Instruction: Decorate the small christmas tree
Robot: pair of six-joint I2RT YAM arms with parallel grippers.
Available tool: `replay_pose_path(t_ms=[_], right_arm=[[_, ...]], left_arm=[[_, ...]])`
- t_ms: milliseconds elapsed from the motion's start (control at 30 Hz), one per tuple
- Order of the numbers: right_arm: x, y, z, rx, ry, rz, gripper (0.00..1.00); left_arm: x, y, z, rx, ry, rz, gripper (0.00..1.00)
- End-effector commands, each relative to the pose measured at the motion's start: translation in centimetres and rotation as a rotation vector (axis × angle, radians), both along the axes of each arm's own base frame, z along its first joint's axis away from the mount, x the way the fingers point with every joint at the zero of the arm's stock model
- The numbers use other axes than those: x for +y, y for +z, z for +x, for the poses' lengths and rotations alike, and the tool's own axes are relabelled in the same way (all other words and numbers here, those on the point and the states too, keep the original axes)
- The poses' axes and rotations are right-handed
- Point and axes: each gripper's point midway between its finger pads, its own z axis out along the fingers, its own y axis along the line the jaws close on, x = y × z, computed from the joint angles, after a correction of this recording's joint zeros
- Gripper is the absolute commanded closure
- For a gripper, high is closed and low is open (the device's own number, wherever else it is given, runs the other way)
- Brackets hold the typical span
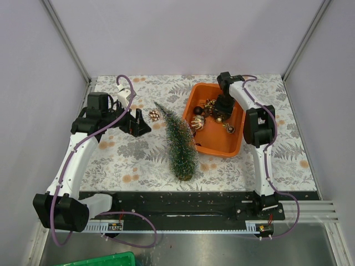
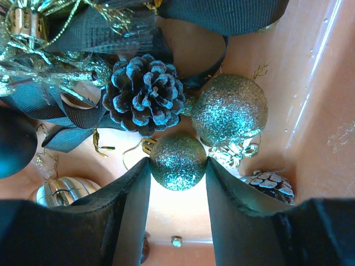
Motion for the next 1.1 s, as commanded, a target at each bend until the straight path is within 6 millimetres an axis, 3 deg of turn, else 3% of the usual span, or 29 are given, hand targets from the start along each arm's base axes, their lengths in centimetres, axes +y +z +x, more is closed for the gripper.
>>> replay_pose_path(t_ms=[0,133,367,533,833,967,1067], right_arm=[[-0.1,2.0,0.2,-0.05,-0.011,0.016,0.59],[-0.2,3.7,-0.2,-0.096,-0.019,0.029,0.64],[0.8,10.6,-2.0,-0.238,-0.005,0.142,0.65],[1.8,15.1,-5.0,-0.337,0.018,0.26,0.65],[4.0,22.3,-12.2,-0.497,0.171,0.433,0.65],[5.7,24.4,-15.6,-0.553,0.258,0.501,0.64],[7.0,24.9,-17.8,-0.567,0.311,0.555,0.64]], left_arm=[[0.1,1.7,0.7,-0.081,-0.005,0.001,0.01],[0.1,1.8,0.7,-0.08,-0.004,-0.001,0.01],[-0.3,2.0,0.4,-0.064,-0.018,-0.029,0.01],[-0.7,1.5,0.1,-0.034,-0.028,-0.054,0.01],[-1.5,1.0,-0.1,0.01,-0.042,-0.113,0.01],[-1.8,1.2,-0.1,0.017,-0.051,-0.138,0.01],[-2.1,1.4,-0.2,0.033,-0.047,-0.166,0.01]])
